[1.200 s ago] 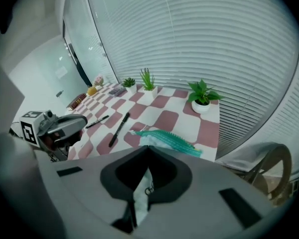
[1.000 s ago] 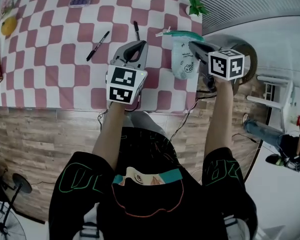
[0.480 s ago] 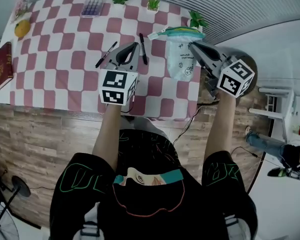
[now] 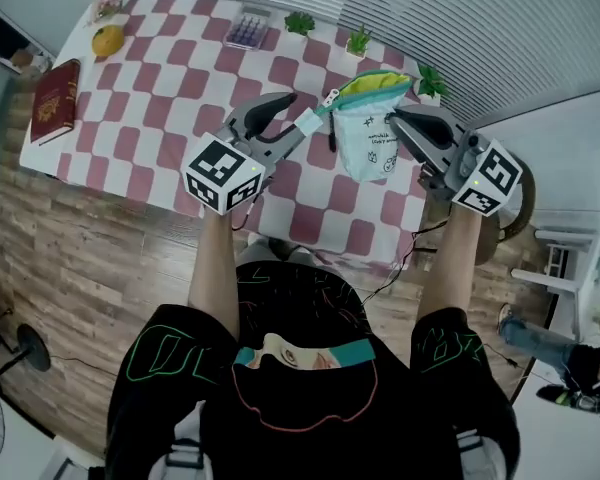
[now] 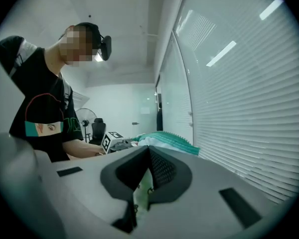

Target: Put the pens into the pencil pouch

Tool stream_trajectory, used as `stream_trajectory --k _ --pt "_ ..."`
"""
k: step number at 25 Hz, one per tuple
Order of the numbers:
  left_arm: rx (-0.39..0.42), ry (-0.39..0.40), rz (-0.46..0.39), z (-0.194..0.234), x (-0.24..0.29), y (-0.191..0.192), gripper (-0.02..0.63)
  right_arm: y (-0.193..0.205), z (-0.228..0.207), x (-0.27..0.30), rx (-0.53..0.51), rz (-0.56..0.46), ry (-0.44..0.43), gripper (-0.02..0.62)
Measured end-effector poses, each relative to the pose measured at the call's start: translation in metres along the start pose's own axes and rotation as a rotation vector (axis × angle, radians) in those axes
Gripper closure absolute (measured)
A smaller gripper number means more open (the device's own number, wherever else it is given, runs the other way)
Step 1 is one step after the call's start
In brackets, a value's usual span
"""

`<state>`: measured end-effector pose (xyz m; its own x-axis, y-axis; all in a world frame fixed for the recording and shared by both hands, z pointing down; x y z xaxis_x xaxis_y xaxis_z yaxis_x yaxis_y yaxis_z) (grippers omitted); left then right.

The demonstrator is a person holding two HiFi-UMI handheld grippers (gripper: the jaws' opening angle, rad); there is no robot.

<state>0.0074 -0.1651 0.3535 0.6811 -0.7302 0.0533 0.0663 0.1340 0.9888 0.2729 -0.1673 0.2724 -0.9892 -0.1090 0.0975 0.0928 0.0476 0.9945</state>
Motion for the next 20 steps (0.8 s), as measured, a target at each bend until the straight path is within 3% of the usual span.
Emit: stream_trajectory --k 6,10,15,20 --pt "-0.038 0.248 -0.131 -0.005 -0.026 -0.03 0.385 -0.017 0.014 0.027 -0.064 -0.073 -0.278 0.592" --pt "-0.018 0.358 -0.149 -0.012 -0.038 -0.046 0.368 -0.023 0.024 0.041 -0.086 -0.1 -0.411 0.592" --pt "-0.021 0.501 -0.146 -0.027 -0.044 -0.055 0.367 -0.024 0.034 0.053 -0.095 -0.107 -0.496 0.592" --pt "-0.015 0.54 -0.151 -0.036 -0.04 -0.058 0.378 -0.02 0.037 0.063 -0.083 -0.111 -0.525 0.592"
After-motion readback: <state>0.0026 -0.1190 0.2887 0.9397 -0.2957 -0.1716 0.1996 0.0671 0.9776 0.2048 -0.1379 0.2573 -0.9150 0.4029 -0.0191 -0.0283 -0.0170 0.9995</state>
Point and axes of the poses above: the fingertips, and each gripper's own axes: x forward along the fingers, z to its left, y out of its underside, the point moved 9 cm from there along -x, backward along the fingers, and after that the axes turned 11 degrees about -y, right-handed, at the moved point
